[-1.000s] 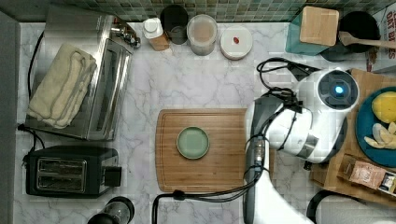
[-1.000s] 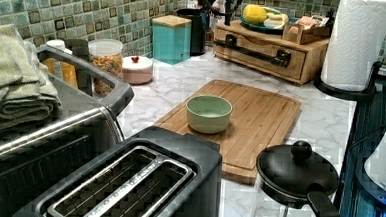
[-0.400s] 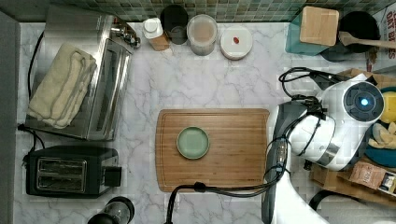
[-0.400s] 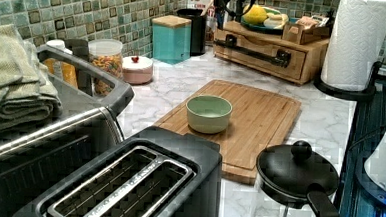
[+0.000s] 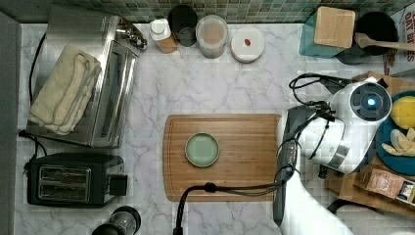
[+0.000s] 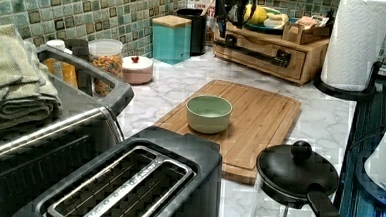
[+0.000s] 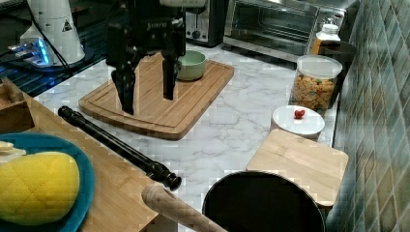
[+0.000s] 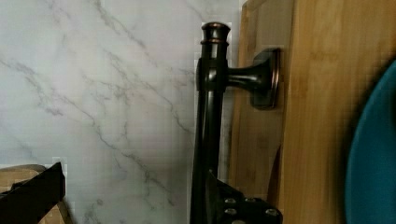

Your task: Open the drawer.

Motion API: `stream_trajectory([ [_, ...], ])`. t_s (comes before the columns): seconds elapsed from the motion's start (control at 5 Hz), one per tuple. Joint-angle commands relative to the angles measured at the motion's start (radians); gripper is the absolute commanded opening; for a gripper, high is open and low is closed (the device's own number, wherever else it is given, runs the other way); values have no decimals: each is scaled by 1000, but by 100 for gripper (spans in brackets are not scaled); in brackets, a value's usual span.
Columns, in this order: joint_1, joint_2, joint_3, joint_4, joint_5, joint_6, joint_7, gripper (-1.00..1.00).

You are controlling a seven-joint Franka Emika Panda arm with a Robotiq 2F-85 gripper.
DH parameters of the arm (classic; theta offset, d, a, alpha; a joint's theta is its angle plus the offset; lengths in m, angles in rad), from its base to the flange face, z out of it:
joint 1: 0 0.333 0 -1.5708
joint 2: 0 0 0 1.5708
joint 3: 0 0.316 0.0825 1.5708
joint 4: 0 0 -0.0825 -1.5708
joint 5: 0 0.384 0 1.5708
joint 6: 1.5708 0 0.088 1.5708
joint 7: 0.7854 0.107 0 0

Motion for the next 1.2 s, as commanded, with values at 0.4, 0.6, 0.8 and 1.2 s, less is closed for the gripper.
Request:
stream_trajectory([
  [0.4,-5,12,-91,36,-170,-8,162,100],
  [0.6,-48,22,-64,14,-128,55,124,100],
  [0.8,-68,40,-47,5,-77,60,116,100],
  [1.2,-57,21,-55,-89,-31,123,173,100],
])
